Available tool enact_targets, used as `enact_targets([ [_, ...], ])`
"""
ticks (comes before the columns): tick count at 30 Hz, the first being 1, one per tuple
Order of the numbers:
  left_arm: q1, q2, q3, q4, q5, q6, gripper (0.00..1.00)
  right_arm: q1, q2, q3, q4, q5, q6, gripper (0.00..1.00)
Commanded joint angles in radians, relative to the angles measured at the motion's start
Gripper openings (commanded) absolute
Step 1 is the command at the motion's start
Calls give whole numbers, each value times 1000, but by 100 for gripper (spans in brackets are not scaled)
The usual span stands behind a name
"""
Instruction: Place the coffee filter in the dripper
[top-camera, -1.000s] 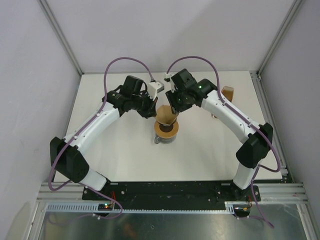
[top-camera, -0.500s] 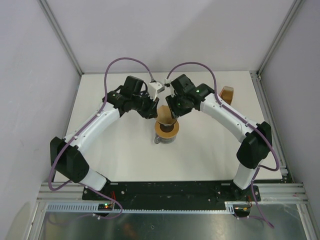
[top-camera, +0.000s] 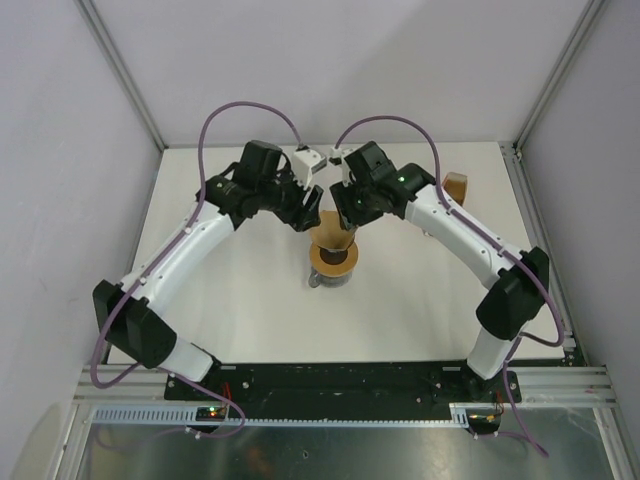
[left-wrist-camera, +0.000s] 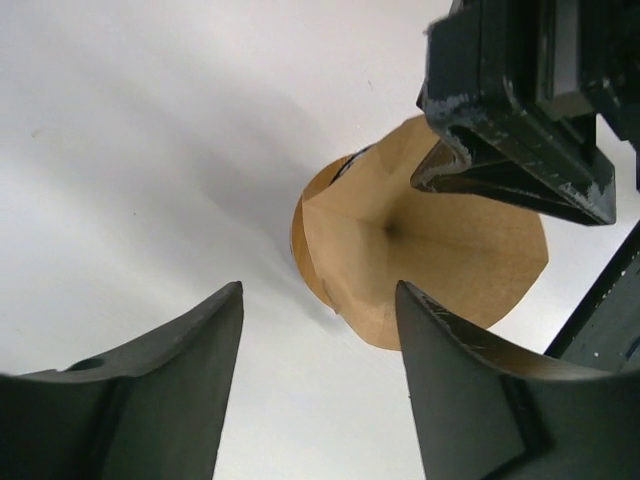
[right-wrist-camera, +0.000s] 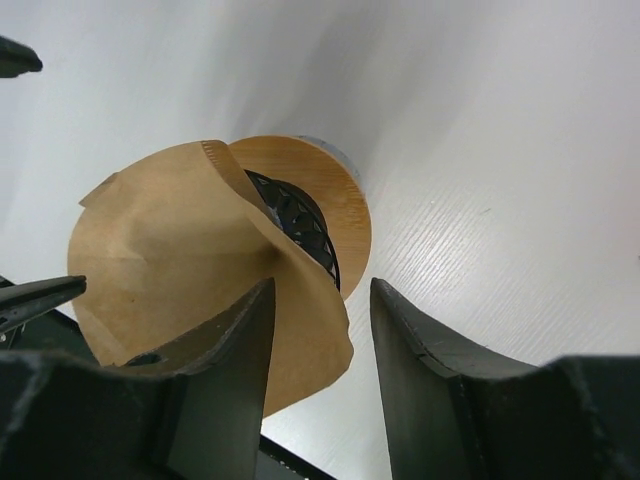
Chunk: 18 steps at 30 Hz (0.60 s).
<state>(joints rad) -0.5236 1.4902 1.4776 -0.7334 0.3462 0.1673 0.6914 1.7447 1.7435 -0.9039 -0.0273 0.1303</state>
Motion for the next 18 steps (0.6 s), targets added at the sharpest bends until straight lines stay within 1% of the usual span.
enact_targets([
  [1, 10, -47, 82, 9, -18, 12, 70, -9, -88, 46, 54, 42, -3, 49],
  [2, 14, -48, 91, 10, -20, 11, 73, -10, -108, 42, 73, 55, -4, 51],
  [4, 37, -53, 103, 24, -25, -5, 79, -15, -157, 9, 124, 90, -5, 58],
  [6, 76, -61, 95, 62, -47, -31, 86, -36, -225, -55, 200, 116, -7, 70],
  [7, 99, -66, 80, 86, -63, -43, 89, -60, -276, -105, 238, 117, -3, 79],
  [9, 149, -81, 36, 154, -98, -65, 96, -137, -364, -202, 328, 100, 17, 93],
  [10, 170, -94, 0, 198, -111, -72, 98, -186, -404, -246, 373, 87, 28, 96],
  [12, 209, -123, -75, 284, -142, -77, 99, -279, -477, -336, 433, 72, 45, 99],
  [14, 237, -156, -164, 400, -195, -82, 99, -353, -527, -411, 462, 104, 42, 99],
  [18, 314, -193, -339, 617, -285, -129, 100, -460, -585, -549, 528, 188, 20, 99],
])
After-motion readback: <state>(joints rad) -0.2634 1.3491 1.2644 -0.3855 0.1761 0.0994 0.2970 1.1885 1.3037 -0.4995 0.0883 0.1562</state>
